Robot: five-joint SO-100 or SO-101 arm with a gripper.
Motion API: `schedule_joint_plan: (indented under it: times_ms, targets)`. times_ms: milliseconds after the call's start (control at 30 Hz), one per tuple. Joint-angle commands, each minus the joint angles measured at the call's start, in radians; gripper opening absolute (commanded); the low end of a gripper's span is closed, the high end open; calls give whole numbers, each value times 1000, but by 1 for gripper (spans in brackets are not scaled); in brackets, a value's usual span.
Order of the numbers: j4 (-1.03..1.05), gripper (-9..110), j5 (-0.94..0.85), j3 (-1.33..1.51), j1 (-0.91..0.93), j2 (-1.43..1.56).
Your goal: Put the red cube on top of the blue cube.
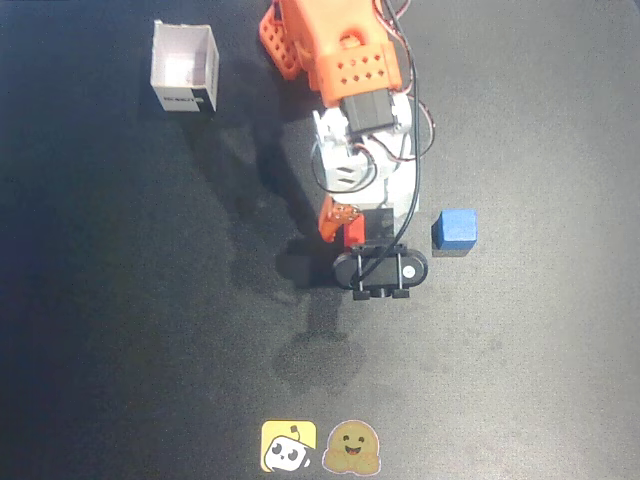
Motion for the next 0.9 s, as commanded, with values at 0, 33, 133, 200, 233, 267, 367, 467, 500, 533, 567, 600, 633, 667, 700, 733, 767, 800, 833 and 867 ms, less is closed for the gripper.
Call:
schedule_joint_plan:
  times_ms: [0,33,133,200,233,267,367,467,500,533,567,600,633,667,700,733,767,800,833,867]
  targets:
    - [-25,24,20,-51,-14,-12]
    - [-29,24,21,-49,-15,-20]
    - [-55,24,23,-35,-17,-28]
    - [-71,24,23,-25,-17,-37]
    - [-77,24,23,-21,-17,-41]
    - [-86,24,23,-15,-17,-44]
    - [-114,24,23,8,-17,-48]
    - [-126,24,23,18,-14,-58]
    - [-126,24,23,18,-12,-64]
    - [-126,24,23,20,-11,-72]
    - [-127,24,23,21,-9,-80]
    - [-133,24,23,26,-8,-84]
    - [-140,24,23,34,-6,-87]
    - [-150,24,23,43,-6,-87]
    - [-158,24,25,54,-6,-87]
    - [-164,24,26,61,-5,-87]
    - [-170,24,28,71,-5,-84]
    - [-176,24,28,80,-3,-81]
    - [-184,24,28,91,-3,-77]
    - [-192,24,28,100,-3,-74]
